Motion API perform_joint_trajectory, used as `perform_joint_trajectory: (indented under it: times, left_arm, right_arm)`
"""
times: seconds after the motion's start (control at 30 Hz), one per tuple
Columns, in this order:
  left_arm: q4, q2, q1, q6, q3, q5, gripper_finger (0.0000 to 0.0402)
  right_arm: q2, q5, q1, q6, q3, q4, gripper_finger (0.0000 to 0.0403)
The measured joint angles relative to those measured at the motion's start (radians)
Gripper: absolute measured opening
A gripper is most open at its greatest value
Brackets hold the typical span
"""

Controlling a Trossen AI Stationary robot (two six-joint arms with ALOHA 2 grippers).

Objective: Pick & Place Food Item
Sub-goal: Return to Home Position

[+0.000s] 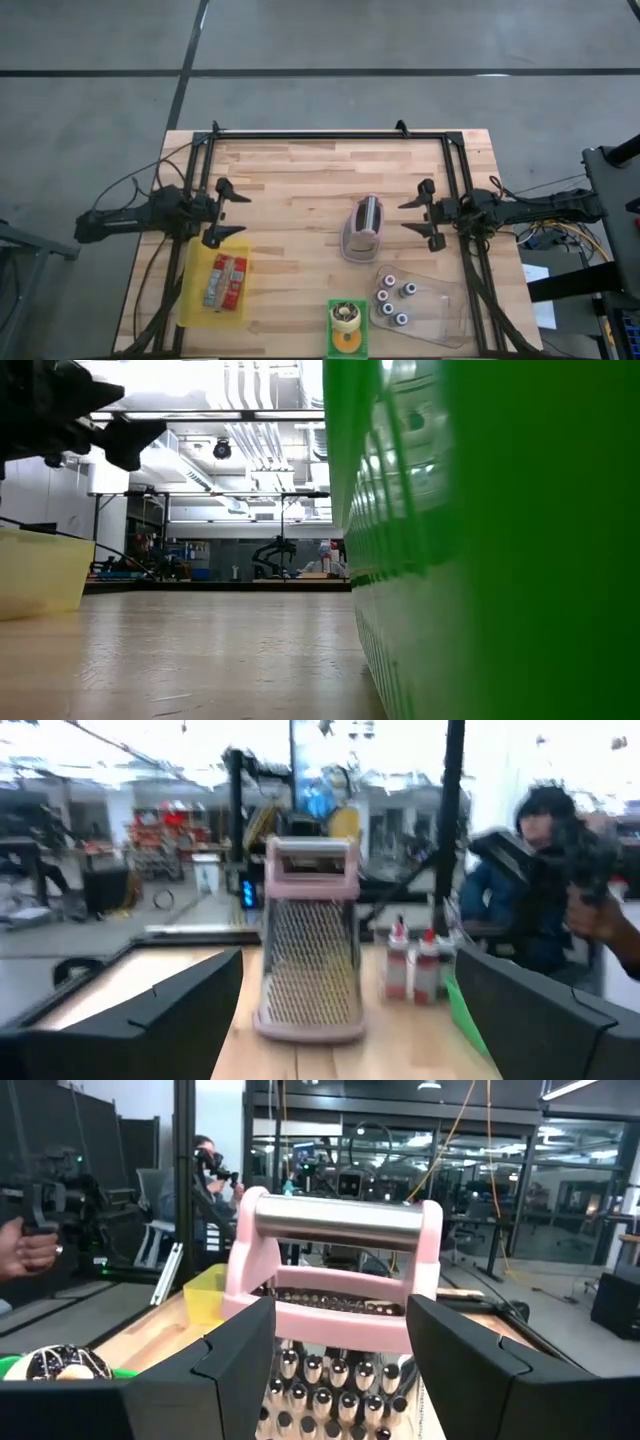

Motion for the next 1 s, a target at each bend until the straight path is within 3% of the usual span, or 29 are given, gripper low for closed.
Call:
perform_joint_trajectory:
  times: [0.17,0.43,1.0]
  left_arm:
    - [0.004,0.004,-0.067,-0.02,-0.028,-0.164,0.0369]
    - [0.013,0.0,-0.147,0.02,-0.028,-0.263,0.0369]
    - [0.004,0.002,-0.148,-0.005,-0.028,-0.27,0.0369]
  right_arm:
    - [0.006,0.024,0.0,0.003,0.0,-0.002,0.0221]
    - [0.004,0.064,0.0,-0.081,0.0,-0.002,0.0221]
    - [0.006,0.063,-0.001,-0.047,0.0,-0.182,0.0221]
